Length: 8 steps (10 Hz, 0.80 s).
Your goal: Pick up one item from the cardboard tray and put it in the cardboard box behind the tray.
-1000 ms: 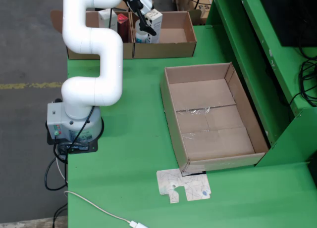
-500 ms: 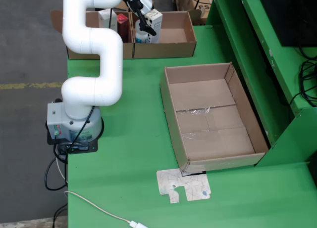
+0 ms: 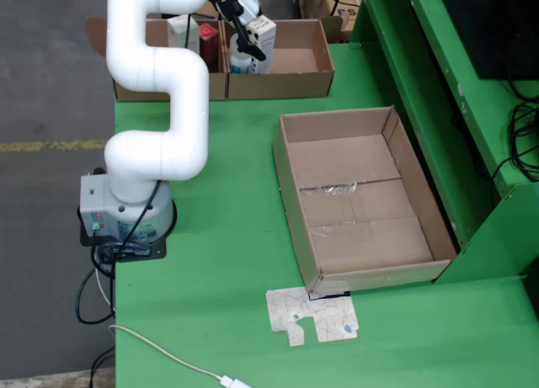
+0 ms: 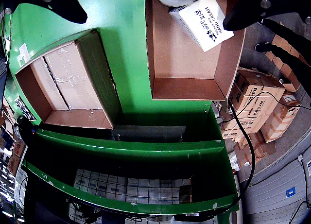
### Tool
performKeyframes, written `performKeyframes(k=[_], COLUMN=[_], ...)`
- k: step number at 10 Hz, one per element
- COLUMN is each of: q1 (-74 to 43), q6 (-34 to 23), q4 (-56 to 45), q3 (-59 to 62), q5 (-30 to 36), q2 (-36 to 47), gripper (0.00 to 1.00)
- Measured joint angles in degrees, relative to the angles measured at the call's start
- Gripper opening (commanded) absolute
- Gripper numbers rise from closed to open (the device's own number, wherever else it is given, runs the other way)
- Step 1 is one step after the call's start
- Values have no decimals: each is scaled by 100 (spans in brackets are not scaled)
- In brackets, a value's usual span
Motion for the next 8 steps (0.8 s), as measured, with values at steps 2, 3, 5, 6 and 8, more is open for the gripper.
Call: performKeyframes(k=[2, 3, 5, 6, 8], q1=[0, 0, -35, -88, -106], q6=[-70, -70, -343, -466, -703], q4=[97, 106, 387, 510, 738], q3=[-9, -9, -9, -9, -9], q5=[-27, -36, -123, -132, -238], q2=[53, 88, 97, 97, 97], gripper=[100, 100, 100, 100, 100])
